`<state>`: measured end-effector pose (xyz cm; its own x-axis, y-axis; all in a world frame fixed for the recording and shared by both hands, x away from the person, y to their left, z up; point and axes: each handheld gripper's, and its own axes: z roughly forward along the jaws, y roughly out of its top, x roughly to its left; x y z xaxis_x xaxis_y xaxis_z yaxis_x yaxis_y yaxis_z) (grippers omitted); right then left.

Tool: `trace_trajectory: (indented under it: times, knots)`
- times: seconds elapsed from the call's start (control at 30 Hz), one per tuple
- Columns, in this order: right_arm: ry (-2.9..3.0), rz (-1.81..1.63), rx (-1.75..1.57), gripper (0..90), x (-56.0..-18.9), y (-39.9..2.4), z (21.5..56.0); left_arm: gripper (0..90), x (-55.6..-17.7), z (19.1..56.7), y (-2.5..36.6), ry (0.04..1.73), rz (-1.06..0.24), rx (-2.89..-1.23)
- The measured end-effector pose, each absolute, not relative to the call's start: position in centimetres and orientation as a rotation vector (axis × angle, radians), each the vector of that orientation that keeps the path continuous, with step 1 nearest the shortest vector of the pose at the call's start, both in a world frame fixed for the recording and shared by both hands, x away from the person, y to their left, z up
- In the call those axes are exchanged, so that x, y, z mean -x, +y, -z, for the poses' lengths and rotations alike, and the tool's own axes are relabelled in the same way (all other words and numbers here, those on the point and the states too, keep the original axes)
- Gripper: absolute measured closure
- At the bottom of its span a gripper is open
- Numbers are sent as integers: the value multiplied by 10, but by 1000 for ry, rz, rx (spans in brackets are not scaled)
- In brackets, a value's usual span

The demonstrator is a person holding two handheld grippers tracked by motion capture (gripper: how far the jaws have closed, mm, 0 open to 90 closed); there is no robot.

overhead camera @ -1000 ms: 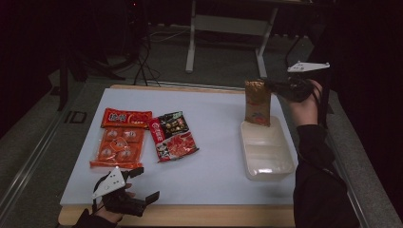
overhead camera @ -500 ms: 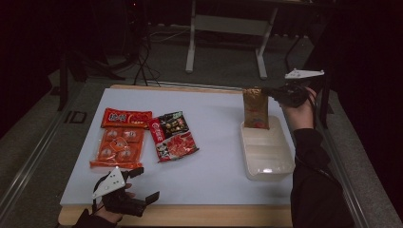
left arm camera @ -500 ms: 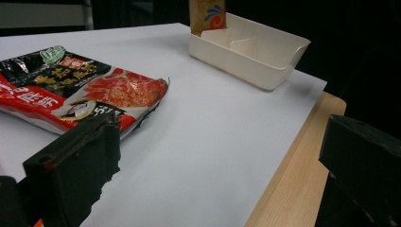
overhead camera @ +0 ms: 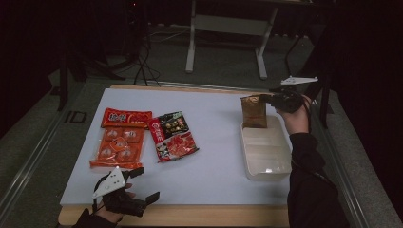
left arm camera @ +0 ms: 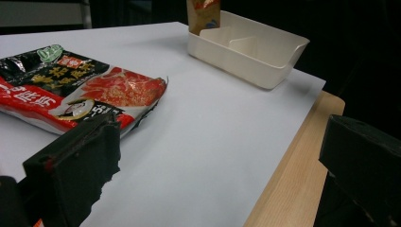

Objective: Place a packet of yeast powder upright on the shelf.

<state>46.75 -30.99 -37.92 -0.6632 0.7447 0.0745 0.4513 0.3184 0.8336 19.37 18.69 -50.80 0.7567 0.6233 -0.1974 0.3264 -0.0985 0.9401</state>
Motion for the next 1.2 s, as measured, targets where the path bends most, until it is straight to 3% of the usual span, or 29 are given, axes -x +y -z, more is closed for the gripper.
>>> trace_trajectory:
  times: [0.33,0.4,0.83,0.9,1.2]
  knots:
    - [2183,-1226,-1217,847,-466,-333,385,0,-194,508,186,755,-296,-1705]
    - [2155,-1238,-1218,760,-463,-337,383,0,-194,508,185,756,-294,-1705]
    - [2047,-1326,-1139,532,-427,-336,350,0,-194,508,184,756,-288,-1713]
    - [2038,-1332,-1137,406,-420,-331,348,0,-195,508,184,757,-287,-1718]
    - [2057,-1403,-1070,146,-390,-304,352,0,-195,509,183,763,-290,-1732]
